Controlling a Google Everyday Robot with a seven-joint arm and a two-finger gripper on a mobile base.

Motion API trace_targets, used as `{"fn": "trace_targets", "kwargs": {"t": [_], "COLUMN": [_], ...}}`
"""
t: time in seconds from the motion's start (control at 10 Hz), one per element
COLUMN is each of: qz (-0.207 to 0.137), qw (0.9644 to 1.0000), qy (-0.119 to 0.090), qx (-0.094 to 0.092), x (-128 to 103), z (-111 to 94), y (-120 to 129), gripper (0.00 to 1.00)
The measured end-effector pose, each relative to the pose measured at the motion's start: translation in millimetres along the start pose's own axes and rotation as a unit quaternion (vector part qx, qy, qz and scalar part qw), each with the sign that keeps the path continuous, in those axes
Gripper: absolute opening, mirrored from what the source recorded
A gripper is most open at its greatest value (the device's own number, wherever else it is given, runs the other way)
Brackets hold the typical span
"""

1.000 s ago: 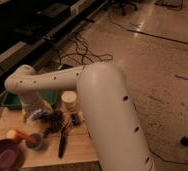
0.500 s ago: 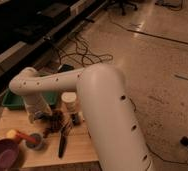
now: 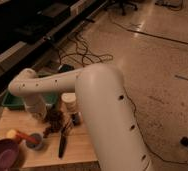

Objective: Wipe table surface with towel

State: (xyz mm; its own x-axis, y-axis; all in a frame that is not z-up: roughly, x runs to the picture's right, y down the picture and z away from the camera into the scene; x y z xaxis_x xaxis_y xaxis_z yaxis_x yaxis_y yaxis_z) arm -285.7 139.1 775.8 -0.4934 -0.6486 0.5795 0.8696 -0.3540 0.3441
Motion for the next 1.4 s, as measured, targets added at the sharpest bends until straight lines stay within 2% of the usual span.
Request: {"fn": "trace_targets", "kwargs": {"t": [0.4, 0.6, 0.7, 0.9, 1.1, 1.3, 1.4], "qz": [-0.001, -0.009, -0.009, -0.003, 0.004, 0.007, 0.009], "qw": [1.0000, 0.9999, 0.9999, 0.9998, 0.9994, 0.9991, 0.9990], "qy": [0.002, 0.005, 0.006, 0.005, 0.000, -0.006, -0.008], "qx": [-0.006, -0.006, -0.001, 0.018, 0.034, 0.041, 0.044], "x": [1, 1, 0, 0, 1, -1, -2], "z": [-51, -78, -86, -86, -69, -59, -57], "y": [1, -3, -3, 3, 7, 7, 8], "gripper": [0.00, 0.10, 0.20, 0.40, 0.62, 0.75, 0.75]}}
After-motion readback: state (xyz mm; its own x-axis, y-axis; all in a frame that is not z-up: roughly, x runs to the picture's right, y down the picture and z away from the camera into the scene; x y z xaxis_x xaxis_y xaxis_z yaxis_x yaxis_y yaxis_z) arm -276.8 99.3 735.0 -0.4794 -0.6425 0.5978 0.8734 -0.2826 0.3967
